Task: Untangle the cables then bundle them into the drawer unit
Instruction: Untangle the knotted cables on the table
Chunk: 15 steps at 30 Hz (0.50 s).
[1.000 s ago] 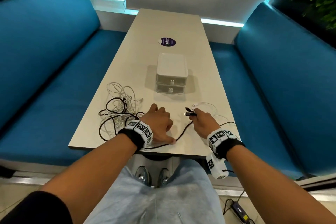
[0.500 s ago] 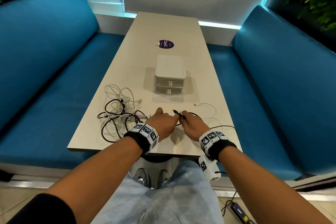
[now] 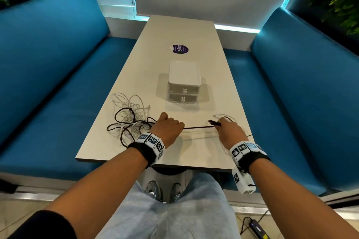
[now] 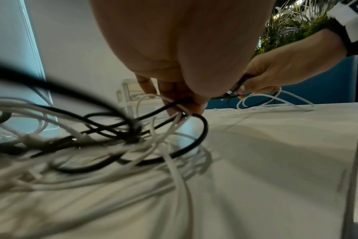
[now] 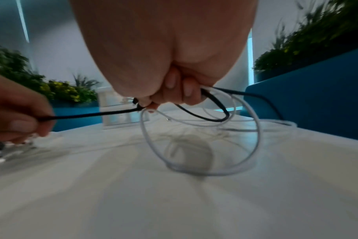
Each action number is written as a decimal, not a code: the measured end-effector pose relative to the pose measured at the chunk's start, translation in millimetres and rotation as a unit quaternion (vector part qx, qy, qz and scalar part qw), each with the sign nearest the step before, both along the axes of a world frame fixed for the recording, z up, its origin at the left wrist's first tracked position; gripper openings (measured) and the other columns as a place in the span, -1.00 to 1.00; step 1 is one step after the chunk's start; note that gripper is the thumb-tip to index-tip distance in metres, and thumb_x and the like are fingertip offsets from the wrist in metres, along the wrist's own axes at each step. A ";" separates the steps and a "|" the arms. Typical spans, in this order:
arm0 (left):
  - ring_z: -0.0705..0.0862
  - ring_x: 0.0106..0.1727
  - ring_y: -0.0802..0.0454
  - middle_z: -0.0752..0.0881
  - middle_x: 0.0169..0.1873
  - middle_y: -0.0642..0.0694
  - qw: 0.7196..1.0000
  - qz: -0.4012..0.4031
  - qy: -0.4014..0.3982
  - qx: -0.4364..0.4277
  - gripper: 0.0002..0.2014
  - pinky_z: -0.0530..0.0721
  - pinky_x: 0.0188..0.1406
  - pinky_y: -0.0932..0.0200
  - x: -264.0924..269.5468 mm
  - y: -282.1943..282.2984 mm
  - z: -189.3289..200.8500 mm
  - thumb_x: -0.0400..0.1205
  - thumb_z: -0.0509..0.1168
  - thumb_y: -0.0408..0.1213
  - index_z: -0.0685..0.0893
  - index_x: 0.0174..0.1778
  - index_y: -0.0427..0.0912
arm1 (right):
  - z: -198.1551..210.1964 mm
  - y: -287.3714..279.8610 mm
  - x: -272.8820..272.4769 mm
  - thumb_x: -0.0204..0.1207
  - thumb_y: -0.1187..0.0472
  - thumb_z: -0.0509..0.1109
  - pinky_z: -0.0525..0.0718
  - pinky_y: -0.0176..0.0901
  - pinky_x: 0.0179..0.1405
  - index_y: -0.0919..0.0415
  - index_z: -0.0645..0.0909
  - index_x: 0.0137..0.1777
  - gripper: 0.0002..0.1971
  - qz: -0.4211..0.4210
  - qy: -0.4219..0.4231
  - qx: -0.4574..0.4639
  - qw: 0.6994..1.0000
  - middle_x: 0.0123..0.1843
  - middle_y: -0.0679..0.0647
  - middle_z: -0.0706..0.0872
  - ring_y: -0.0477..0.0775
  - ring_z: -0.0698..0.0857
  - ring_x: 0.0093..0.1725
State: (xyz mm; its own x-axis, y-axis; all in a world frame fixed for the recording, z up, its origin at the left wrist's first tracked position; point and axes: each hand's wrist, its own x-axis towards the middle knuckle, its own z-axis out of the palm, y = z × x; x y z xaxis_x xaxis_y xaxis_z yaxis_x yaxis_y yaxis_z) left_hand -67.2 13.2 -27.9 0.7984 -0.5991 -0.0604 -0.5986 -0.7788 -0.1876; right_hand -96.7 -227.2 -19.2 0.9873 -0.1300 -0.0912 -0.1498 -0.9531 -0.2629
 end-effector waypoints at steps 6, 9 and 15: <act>0.60 0.16 -0.09 0.71 0.03 -0.01 0.999 0.011 0.026 -0.035 -0.76 0.20 0.37 -0.04 5.3 0.9 -5.7 0.69 0.13 -0.41 0.59 0.14 -0.01 | -1.5 -18.8 0.3 0.71 0.10 0.14 0.67 0.10 0.07 0.17 0.55 0.26 -0.74 -0.056 0.006 0.035 0.998 0.09 0.25 0.75 0.35 0.70 0.08; 0.61 0.13 -0.09 0.72 0.00 -0.01 0.998 0.017 0.036 -0.040 -0.77 0.21 0.34 -0.06 6.2 -4.4 -9.4 0.70 0.12 -0.38 0.59 0.10 0.01 | 8.1 -2.6 1.2 0.73 0.06 0.13 0.66 0.13 0.05 0.17 0.54 0.27 -0.72 -0.047 -0.037 0.085 0.995 0.07 0.26 0.74 0.38 0.68 0.09; 0.65 0.03 -0.11 0.69 -0.09 0.01 0.994 0.033 0.028 -0.100 -0.81 0.23 0.27 -0.08 5.5 -10.2 -6.3 0.73 0.11 -0.33 0.55 0.08 0.05 | 12.0 48.1 9.3 0.73 0.09 0.18 0.51 -0.02 -0.17 0.21 0.59 0.15 -0.76 0.089 -0.003 0.154 0.984 0.02 0.27 0.76 0.33 0.69 0.00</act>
